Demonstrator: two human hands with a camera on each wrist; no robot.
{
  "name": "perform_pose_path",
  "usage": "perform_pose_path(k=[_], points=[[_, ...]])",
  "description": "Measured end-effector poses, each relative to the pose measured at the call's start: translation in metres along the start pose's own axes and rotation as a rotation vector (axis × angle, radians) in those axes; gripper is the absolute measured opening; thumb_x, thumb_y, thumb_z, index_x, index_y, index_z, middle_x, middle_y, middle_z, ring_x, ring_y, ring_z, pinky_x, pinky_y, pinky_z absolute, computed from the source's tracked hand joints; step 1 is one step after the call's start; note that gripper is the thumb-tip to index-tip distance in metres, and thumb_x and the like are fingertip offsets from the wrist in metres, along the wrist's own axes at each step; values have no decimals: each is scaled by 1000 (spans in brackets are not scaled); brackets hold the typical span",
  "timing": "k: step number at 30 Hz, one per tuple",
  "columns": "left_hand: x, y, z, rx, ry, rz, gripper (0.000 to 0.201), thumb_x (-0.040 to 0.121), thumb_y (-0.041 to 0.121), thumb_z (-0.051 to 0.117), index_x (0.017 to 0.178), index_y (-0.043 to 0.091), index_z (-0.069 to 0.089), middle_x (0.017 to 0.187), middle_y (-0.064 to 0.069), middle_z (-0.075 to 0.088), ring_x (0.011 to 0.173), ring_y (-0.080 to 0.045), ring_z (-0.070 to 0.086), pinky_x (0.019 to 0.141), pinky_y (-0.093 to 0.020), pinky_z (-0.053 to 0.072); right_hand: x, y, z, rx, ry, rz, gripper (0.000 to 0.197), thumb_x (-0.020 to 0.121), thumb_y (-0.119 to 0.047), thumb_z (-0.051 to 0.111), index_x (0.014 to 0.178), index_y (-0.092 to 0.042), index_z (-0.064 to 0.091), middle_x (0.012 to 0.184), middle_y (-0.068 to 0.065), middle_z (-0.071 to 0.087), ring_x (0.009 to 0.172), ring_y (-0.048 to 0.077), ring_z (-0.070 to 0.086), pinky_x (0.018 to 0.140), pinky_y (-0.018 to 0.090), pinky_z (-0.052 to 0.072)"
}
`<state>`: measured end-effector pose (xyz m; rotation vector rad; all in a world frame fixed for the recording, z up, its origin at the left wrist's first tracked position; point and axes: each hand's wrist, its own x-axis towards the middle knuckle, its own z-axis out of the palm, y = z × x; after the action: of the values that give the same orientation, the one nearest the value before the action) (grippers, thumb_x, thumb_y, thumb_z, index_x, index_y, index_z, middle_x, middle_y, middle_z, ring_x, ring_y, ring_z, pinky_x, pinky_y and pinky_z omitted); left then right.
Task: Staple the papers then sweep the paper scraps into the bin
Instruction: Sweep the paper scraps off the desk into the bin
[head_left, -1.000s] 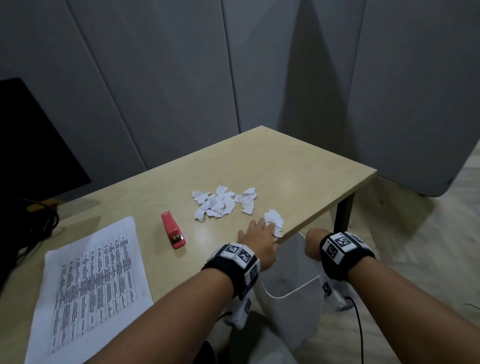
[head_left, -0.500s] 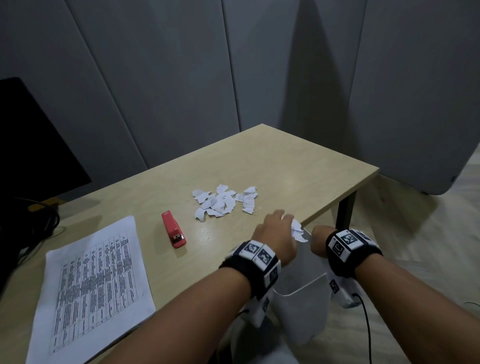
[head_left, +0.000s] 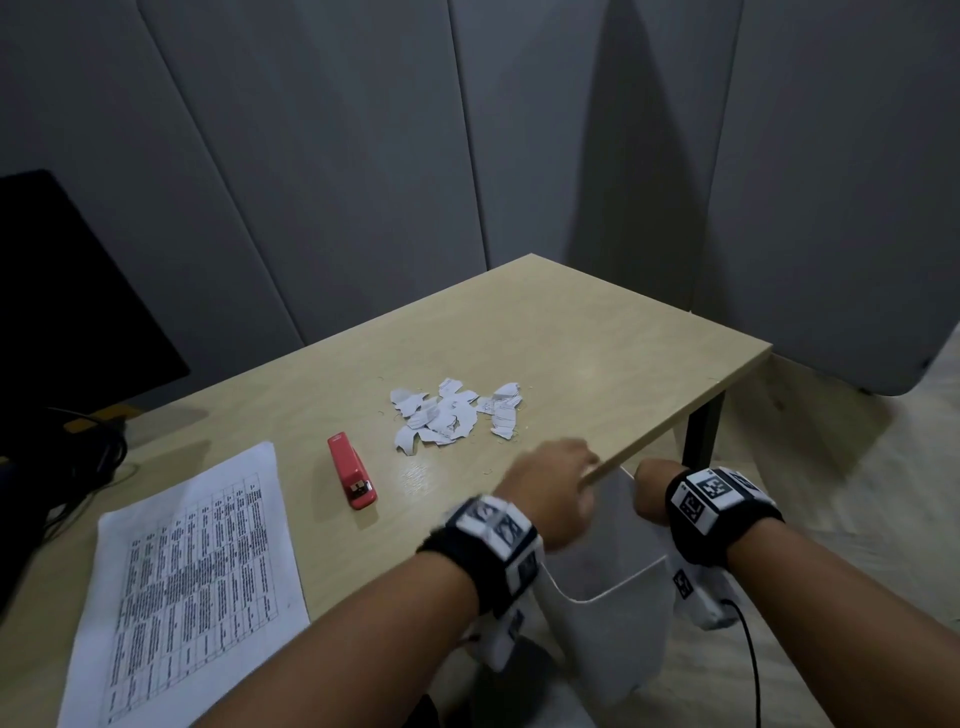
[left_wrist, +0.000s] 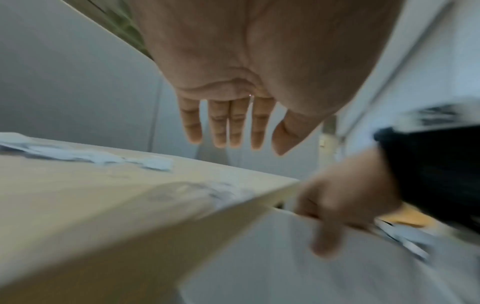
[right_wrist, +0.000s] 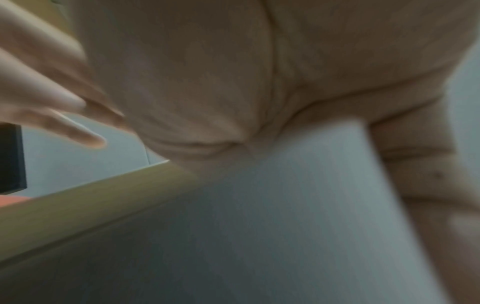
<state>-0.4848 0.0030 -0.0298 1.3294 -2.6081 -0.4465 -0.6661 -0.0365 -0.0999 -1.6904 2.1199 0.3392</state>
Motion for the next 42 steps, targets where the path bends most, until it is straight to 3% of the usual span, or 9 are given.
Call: perform_pose_path(k=[5,8,14,21,24,27,30,35,42], points=[[39,-58,-29,70,-119,-413,53,91,33,50,141,19,40,156,-8,30,144,-30,28,114,-50,31,-1,1,0,38,5,10,19,87,-15,48,68,-14,46,100,11,65,101,29,66,85,33,55],[39,-68,-22,138,-240,-361,35,85,37,53,115,18,49,138,-9,46,126,-32,44,102,-49,42,-2,0,-1,41,-5,-1,12,85,-16,47,74,-13,47,107,12,66,103,31,65,88,35,55],[7,-36,4,130,-270,-113,47,91,35,54,131,12,45,151,-10,34,134,-29,36,108,-51,38,-1,1,-1,59,0,-5,18,82,-17,48,64,-13,47,101,11,69,96,29,67,88,37,57],[-29,15,33,122,-335,56,71,99,26,46,157,9,8,166,-11,-3,153,-28,-4,124,-43,4,-4,-2,-2,44,-34,-14,12,81,-20,52,79,-10,58,97,8,67,90,27,66,86,36,56],[-29,28,37,-13,-326,119,58,96,21,47,150,7,33,161,-13,26,146,-31,28,119,-43,29,-10,-4,-2,44,-39,-17,12,88,-17,53,87,-6,58,94,10,64,95,28,63,82,33,52],[-4,18,22,-117,-105,25,48,85,23,46,131,17,58,136,-7,59,123,-29,56,102,-40,47,-8,-2,-1,63,-4,0,22,86,-19,52,66,-15,46,80,6,58,84,27,62,79,32,53],[41,-20,2,-126,74,-203,46,91,25,49,137,21,51,147,-2,48,133,-25,47,110,-37,39,-9,0,-3,74,-18,19,24,88,-16,48,64,-14,45,81,5,57,83,27,61,79,31,53],[85,-79,-12,150,-115,-428,69,90,39,53,151,20,27,155,-8,30,142,-32,30,113,-46,32,-9,2,-9,61,-52,16,12,88,-15,48,90,-8,57,99,10,66,102,29,65,84,34,54],[59,-45,2,150,-259,-200,46,89,33,51,130,16,48,144,-8,39,133,-31,37,105,-53,41,-5,6,-8,59,-24,19,12,89,-16,46,84,-9,54,102,13,67,101,30,66,87,35,55]])
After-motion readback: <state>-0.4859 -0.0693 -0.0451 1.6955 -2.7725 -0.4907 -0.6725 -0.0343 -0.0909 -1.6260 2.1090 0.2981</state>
